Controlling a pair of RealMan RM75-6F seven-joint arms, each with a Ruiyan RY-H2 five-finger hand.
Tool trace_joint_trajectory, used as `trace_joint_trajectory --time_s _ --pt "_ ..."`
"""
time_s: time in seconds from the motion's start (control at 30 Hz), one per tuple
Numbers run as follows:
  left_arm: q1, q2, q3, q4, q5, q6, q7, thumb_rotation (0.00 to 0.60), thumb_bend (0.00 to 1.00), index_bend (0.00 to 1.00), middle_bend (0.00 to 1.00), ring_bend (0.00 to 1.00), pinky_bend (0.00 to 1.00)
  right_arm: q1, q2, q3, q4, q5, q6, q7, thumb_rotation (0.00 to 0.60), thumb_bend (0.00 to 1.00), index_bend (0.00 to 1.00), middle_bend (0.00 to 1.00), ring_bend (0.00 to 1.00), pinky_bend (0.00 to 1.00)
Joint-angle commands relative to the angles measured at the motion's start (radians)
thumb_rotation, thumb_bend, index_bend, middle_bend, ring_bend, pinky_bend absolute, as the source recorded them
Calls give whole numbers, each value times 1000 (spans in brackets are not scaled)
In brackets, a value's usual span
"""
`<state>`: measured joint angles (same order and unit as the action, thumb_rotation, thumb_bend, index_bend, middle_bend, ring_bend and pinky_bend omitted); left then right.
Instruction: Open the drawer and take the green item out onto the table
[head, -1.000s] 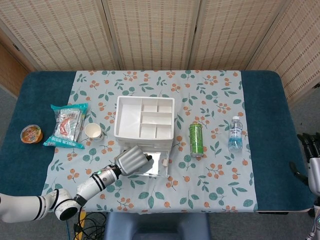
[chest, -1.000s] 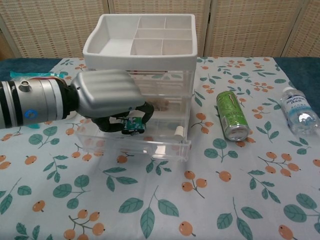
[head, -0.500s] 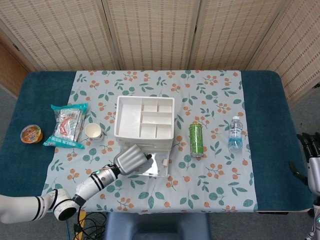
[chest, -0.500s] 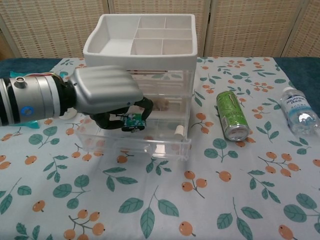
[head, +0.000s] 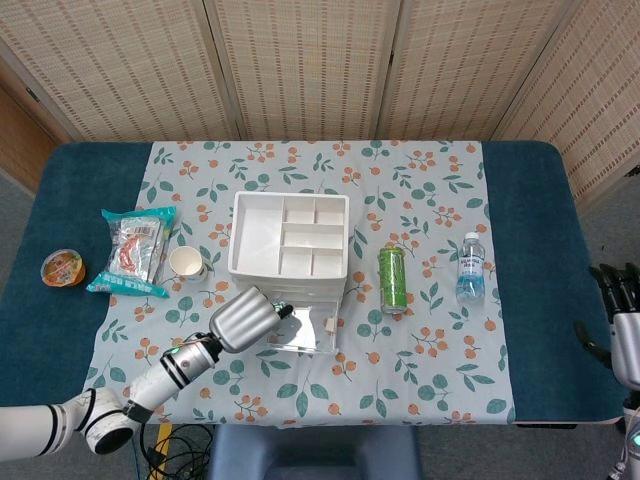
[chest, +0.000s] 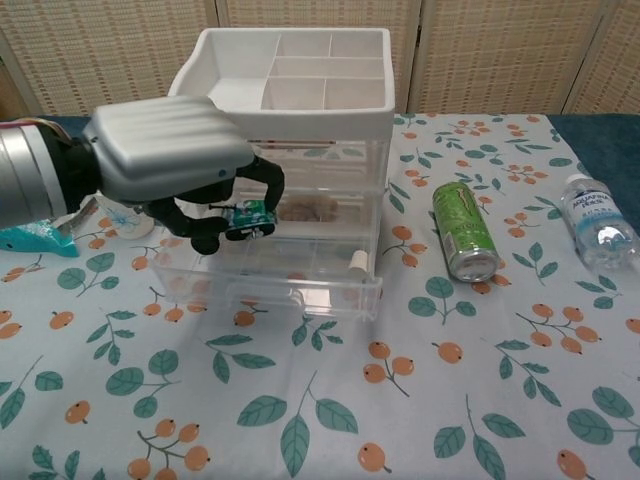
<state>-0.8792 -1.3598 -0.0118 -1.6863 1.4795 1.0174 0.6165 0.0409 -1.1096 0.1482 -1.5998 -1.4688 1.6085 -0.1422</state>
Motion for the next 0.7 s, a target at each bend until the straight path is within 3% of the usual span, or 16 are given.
trace_joint_trajectory --time_s 0.03,0.7 --pt "37 23 8 -19 33 51 -28 600 378 562 965 1000 1000 2 -1 0 -1 0 -2 -1 600 306 133 156 112 183" --pt "238 131 38 -93 21 220 -31 600 378 560 965 1000 1000 22 -4 1 11 -20 -15 19 600 307 133 156 112 183"
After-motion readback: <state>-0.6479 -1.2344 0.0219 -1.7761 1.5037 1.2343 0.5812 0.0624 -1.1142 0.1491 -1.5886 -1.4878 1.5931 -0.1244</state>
